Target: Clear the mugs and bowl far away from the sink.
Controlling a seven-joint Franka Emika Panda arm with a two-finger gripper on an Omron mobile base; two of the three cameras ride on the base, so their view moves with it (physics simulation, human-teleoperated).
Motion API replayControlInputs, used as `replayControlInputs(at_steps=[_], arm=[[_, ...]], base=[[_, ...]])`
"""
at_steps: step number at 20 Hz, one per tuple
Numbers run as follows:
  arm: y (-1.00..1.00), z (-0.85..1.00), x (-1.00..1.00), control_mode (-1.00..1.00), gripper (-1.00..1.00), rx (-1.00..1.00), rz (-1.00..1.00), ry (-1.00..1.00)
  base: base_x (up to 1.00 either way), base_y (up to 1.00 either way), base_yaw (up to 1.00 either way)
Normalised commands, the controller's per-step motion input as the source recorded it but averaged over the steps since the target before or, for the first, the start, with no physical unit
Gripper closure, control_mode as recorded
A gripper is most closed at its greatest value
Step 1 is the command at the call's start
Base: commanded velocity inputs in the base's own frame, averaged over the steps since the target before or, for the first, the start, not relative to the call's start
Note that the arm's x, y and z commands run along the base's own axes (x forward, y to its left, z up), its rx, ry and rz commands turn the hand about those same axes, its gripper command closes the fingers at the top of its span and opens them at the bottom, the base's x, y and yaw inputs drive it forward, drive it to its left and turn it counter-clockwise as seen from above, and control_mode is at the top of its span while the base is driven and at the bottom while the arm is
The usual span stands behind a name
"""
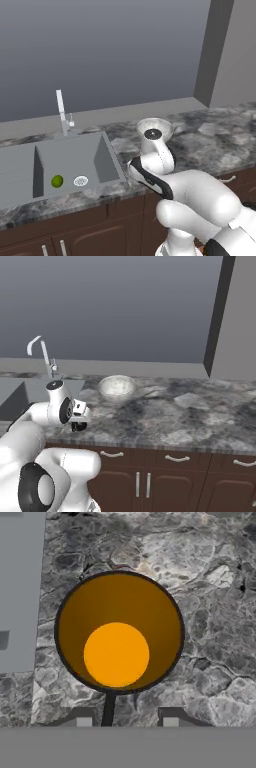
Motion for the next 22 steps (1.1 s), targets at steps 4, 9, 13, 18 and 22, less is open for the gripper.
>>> replayControlInputs(at_steps=[4, 9, 13, 18, 22], arm=[[-0.09, -0.44, 0.23, -1.00, 1.00, 0.00, 0.00, 0.00], [-0.10, -0.30, 0.10, -1.00, 1.00, 0.00, 0.00, 0.00], [-0.13, 0.13, -0.09, -1.00, 1.00, 0.04, 0.03, 0.00], [-0.11, 0.54, -0.48, -1.00, 1.00, 0.07, 0.09, -0.06], [-0.07, 0.82, -0.69, -1.00, 1.00, 0.03, 0.09, -0.16]], base=[[0.00, 0.00, 0.00], [0.00, 0.00, 0.00], [0.00, 0.00, 0.00], [0.00, 0.00, 0.00], [0.00, 0.00, 0.00]])
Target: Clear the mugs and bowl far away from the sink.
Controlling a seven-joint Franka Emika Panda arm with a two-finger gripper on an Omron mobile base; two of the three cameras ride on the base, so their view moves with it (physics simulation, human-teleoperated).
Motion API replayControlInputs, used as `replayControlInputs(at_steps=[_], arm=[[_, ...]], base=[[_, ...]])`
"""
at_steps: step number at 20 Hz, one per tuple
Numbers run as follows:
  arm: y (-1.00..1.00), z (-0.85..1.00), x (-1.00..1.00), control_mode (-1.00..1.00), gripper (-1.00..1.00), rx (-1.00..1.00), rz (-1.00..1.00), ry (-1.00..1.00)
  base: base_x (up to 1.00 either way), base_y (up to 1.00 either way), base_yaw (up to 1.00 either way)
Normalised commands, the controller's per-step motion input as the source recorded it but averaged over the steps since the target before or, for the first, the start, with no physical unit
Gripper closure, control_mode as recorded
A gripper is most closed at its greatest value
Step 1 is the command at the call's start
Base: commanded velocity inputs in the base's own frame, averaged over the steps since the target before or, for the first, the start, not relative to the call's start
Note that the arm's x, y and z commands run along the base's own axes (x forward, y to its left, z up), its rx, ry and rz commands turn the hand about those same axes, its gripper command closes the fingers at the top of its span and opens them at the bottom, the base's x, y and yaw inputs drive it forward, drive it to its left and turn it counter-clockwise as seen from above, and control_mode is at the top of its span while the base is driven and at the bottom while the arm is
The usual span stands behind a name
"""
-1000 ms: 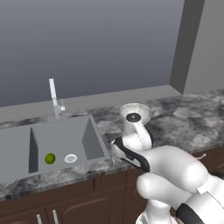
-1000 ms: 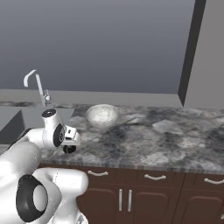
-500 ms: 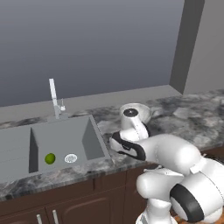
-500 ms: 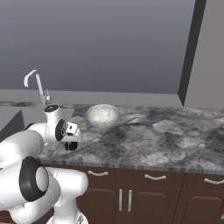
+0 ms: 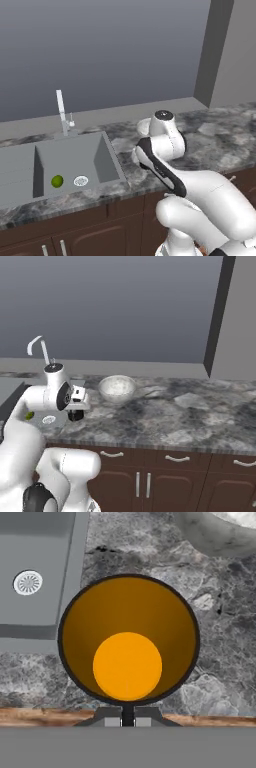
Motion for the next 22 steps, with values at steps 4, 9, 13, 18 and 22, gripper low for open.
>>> replayControlInputs(at_steps=[4, 9, 13, 18, 22], arm=[[-0.07, 0.94, -0.68, -1.00, 1.00, 0.00, 0.07, -0.18], [-0.15, 1.00, -0.68, -1.00, 1.00, 0.00, 0.01, -0.04], [-0.21, 0.97, -0.75, -1.00, 1.00, 0.02, 0.00, 0.00], [-0.22, 0.68, -0.57, -1.00, 1.00, 0.02, 0.00, 0.00], [-0.03, 0.19, -0.36, 1.00, 1.00, 0.00, 0.00, 0.00]], base=[[0.00, 0.00, 0.00], [0.00, 0.00, 0.00], [0.00, 0.00, 0.00], [0.00, 0.00, 0.00], [-0.50, 0.00, 0.00]])
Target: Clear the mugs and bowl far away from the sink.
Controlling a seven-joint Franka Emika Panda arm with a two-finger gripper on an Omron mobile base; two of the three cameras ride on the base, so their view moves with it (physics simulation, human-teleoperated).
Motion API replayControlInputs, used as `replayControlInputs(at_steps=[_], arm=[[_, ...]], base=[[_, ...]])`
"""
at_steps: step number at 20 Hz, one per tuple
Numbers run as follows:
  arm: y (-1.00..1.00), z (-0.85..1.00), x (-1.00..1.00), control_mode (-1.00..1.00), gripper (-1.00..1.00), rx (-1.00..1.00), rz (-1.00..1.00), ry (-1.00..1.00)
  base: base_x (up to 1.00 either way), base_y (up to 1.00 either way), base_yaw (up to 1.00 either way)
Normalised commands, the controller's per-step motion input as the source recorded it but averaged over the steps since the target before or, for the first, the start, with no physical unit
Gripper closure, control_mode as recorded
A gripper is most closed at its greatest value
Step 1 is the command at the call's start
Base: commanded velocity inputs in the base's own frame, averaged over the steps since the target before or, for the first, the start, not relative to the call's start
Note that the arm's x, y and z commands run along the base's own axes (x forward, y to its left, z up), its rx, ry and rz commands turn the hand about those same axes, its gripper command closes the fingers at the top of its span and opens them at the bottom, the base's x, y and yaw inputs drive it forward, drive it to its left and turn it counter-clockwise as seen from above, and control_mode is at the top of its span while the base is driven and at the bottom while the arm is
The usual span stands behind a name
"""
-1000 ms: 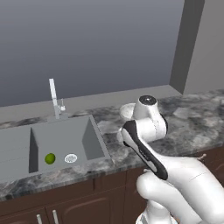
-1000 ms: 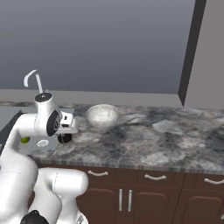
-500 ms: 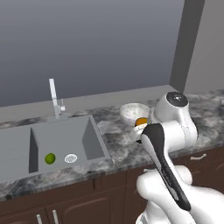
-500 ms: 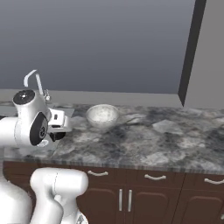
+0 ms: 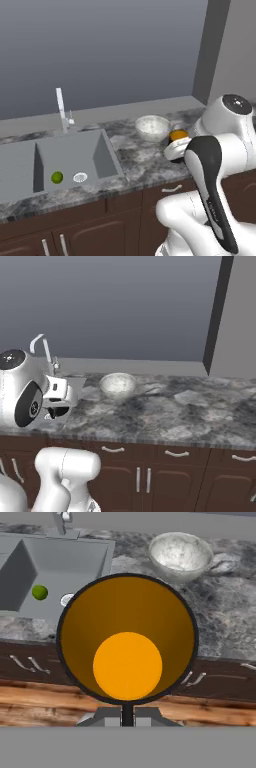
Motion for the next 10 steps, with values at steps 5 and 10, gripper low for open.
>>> replayControlInputs(at_steps=[5, 10], arm=[[0.00, 0.00, 0.00, 1.00, 1.00, 0.00, 0.00, 0.00], [0.00, 0.00, 0.00, 1.00, 1.00, 0.00, 0.00, 0.00]], base=[[-1.00, -0.04, 0.41], [-0.67, -0.03, 0.87]])
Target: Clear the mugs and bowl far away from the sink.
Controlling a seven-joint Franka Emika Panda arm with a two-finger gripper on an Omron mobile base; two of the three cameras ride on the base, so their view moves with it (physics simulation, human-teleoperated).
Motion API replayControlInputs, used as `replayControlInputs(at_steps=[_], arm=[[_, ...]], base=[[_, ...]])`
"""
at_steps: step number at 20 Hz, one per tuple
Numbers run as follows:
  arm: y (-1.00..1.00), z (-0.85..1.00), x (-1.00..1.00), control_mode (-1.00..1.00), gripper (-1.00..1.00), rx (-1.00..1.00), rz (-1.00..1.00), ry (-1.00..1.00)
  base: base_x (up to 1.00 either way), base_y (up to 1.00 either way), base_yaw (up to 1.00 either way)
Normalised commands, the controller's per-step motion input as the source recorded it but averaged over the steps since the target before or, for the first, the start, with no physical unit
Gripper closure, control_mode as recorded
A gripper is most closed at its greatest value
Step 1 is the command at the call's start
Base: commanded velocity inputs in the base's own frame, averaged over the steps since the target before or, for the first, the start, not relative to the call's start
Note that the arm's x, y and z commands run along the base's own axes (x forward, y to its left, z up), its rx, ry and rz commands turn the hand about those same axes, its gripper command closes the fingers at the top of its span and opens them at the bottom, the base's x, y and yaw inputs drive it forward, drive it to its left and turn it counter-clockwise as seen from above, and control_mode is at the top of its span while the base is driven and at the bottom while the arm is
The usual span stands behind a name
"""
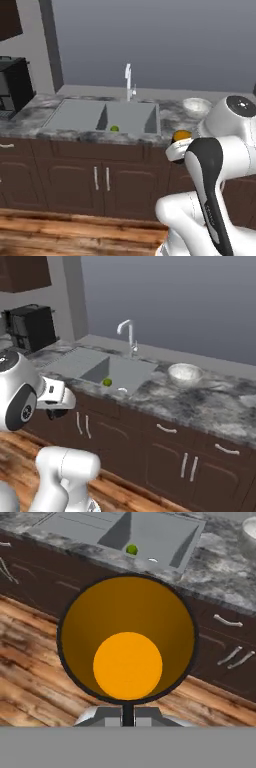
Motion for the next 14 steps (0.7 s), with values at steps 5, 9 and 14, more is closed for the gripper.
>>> replayControlInputs(at_steps=[5, 9, 14], arm=[[0.00, 0.00, 0.00, 1.00, 1.00, 0.00, 0.00, 0.00], [0.00, 0.00, 0.00, 1.00, 1.00, 0.00, 0.00, 0.00], [0.00, 0.00, 0.00, 1.00, 1.00, 0.00, 0.00, 0.00]], base=[[-0.36, 0.00, 0.93], [-0.08, 0.00, 0.96], [0.00, 0.00, 0.95]])
